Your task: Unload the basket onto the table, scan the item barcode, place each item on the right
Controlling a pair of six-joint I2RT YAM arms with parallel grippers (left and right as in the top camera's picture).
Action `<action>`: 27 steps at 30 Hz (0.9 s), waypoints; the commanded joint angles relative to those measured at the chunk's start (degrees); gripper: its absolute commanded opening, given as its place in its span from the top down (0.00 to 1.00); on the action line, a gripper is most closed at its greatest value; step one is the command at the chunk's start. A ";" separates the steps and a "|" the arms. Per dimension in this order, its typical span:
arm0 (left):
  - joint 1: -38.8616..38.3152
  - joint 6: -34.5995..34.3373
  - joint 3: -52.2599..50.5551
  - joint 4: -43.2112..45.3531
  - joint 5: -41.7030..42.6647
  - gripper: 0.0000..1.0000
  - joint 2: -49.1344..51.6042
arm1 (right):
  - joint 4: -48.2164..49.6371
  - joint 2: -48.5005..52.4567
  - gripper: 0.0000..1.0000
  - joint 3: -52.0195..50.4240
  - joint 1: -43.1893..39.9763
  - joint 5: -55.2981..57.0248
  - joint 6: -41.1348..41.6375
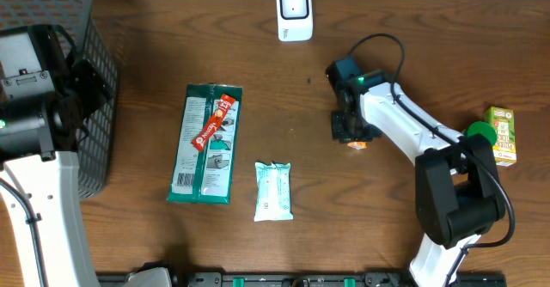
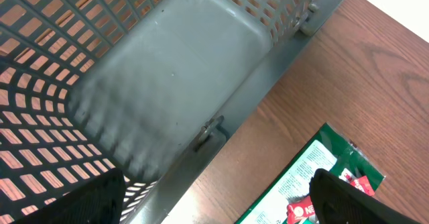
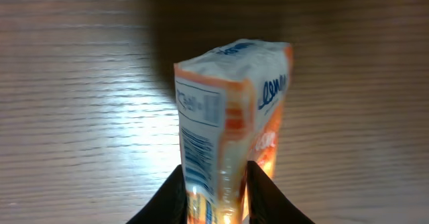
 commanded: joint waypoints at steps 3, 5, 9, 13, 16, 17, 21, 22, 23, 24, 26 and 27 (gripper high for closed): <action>0.22 0.50 0.39 0.02 -0.72 0.12 0.22 | 0.94 -0.13 0.49 -0.59 2.12 -2.56 -0.59; 0.22 0.50 0.39 0.02 -0.72 0.12 0.22 | 1.07 -0.13 0.35 -0.59 2.58 -3.15 -0.59; 0.22 0.50 0.39 0.00 -0.72 0.12 0.22 | 0.96 -0.15 0.32 -0.59 2.91 -3.41 -0.59; 0.22 0.50 0.39 0.00 -0.72 0.12 0.22 | 0.85 -0.15 0.30 -0.48 2.73 -5.60 -0.66; 0.22 0.50 0.39 0.00 -0.72 0.12 0.22 | 0.81 -0.17 0.30 0.09 2.40 -5.70 -0.76; 0.22 0.50 0.39 0.00 -0.72 0.12 0.22 | 0.74 -0.26 0.30 0.28 2.29 -5.70 -0.92; 0.22 0.50 0.39 0.00 -0.72 0.12 0.22 | -0.90 -0.26 0.30 1.95 1.22 -5.75 -1.49; 0.22 0.50 0.39 0.00 -0.72 0.12 0.22 | -1.46 -0.26 0.30 2.45 0.87 -5.73 -1.49; 0.22 0.50 0.39 0.00 -0.74 0.12 0.22 | -2.03 -0.26 0.30 2.93 0.63 -5.73 -1.49; 0.22 0.50 0.39 0.00 -0.72 0.12 0.22 | -2.62 -0.26 0.30 3.45 0.39 -5.73 -1.49; 0.22 0.50 0.39 0.00 -0.72 0.12 0.22 | -4.52 -0.26 0.25 5.09 -0.59 -5.81 -2.12; 0.22 0.50 0.39 0.00 -0.74 0.12 0.22 | -5.49 -0.26 0.18 5.92 -1.03 -5.95 -2.56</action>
